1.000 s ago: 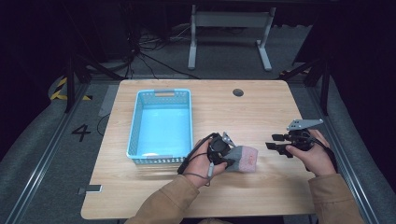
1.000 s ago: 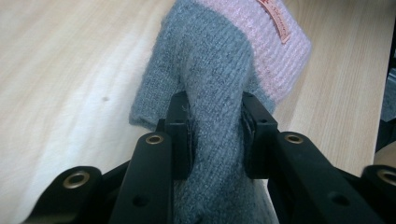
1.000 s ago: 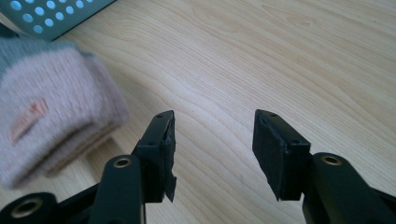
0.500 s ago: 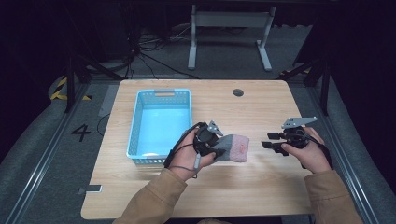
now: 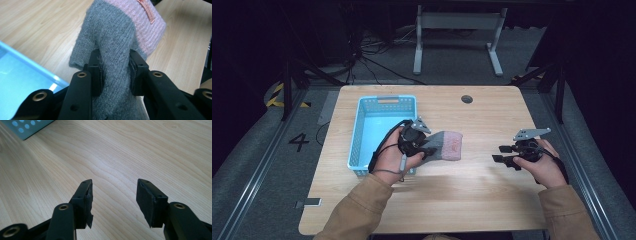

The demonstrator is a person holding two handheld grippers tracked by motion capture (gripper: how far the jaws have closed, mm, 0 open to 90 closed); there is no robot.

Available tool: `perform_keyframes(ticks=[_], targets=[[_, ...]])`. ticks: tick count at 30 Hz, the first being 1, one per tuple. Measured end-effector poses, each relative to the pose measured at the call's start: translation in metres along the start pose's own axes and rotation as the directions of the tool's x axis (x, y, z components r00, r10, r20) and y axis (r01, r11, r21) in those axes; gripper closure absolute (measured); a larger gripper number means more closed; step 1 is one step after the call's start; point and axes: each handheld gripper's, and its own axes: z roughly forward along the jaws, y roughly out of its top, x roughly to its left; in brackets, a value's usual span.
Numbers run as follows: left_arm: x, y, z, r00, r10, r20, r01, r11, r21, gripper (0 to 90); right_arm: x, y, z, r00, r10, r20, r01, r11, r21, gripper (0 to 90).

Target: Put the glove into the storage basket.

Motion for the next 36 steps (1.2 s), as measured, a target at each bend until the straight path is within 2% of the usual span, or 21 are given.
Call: perform_keyframes(ticks=[7, 18, 30, 33, 36], targets=[[0.013, -0.003, -0.013, 0.9997, -0.004, -0.023, 0.004, 1.0, -0.008, 68.8, 0.001, -0.005, 0.0, 1.0, 0.007, 0.001, -0.007, 1.0, 0.009, 47.8], [0.049, -0.018, -0.034, 0.9967, -0.022, -0.078, 0.023, 0.9997, 0.004, 68.8, 0.001, -0.014, -0.005, 0.9995, 0.028, 0.012, -0.028, 1.0, 0.013, 47.1], [0.073, -0.031, -0.042, 0.992, -0.043, -0.119, 0.046, 0.9987, 0.021, 68.5, 0.002, -0.019, -0.008, 0.9992, 0.034, 0.021, -0.034, 0.999, 0.016, 45.8], [0.086, -0.038, -0.04, 0.9889, -0.063, -0.135, 0.065, 0.9977, 0.017, 68.3, 0.002, -0.019, -0.008, 0.9992, 0.034, 0.022, -0.034, 0.999, 0.015, 45.8], [0.091, -0.041, -0.04, 0.9882, -0.071, -0.136, 0.074, 0.9971, 0.02, 68.4, 0.002, -0.019, -0.008, 0.9992, 0.034, 0.022, -0.034, 0.999, 0.014, 45.8]])
